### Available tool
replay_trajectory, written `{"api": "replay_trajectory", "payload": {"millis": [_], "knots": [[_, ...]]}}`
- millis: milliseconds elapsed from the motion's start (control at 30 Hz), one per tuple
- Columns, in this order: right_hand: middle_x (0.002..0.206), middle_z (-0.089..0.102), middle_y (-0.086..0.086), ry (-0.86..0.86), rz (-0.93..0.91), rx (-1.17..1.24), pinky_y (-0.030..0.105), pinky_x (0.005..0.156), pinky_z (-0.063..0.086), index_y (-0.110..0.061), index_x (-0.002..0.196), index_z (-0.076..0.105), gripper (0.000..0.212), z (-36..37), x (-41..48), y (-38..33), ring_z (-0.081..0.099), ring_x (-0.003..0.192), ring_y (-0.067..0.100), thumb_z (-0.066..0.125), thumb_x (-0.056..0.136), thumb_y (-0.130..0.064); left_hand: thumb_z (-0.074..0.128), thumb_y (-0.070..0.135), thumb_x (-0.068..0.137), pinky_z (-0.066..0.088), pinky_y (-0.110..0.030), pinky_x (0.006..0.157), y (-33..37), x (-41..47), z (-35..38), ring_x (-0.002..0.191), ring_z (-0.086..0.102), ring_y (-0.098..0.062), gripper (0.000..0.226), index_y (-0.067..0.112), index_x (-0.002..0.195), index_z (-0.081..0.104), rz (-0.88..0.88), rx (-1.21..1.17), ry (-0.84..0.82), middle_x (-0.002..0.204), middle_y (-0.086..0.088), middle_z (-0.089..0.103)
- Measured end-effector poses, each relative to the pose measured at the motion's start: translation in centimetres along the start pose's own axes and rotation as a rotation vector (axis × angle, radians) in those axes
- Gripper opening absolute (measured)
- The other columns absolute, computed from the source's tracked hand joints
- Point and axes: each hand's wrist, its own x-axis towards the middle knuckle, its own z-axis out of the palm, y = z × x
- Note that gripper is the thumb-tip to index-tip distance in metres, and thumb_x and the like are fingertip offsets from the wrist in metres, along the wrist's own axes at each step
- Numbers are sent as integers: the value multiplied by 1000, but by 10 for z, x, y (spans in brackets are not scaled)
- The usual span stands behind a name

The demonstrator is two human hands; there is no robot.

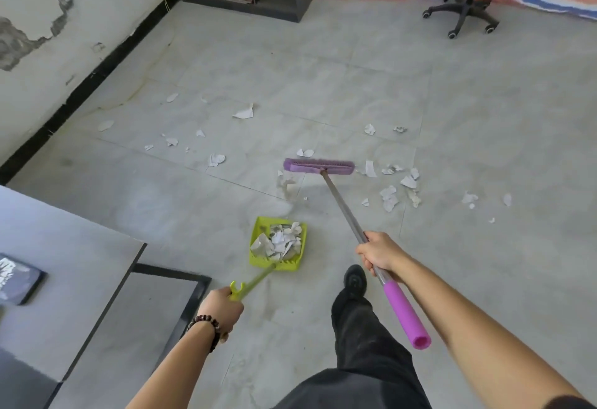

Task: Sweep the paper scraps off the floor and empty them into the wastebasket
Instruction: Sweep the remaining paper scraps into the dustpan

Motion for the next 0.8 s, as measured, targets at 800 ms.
{"api": "replay_trajectory", "payload": {"millis": [800], "knots": [[56, 34, 0, -181, 418, -544, 13, 38, 20, -35, 125, 54, 33, -241, 252, -117, 25, 41, 9, 36, 98, -29, 46, 3, 82, 38, -24, 43, 222, 87, -19, 48, 42, -24, 21, 10, 92, 62, -172, 15, 51, 61, -8, 46]]}}
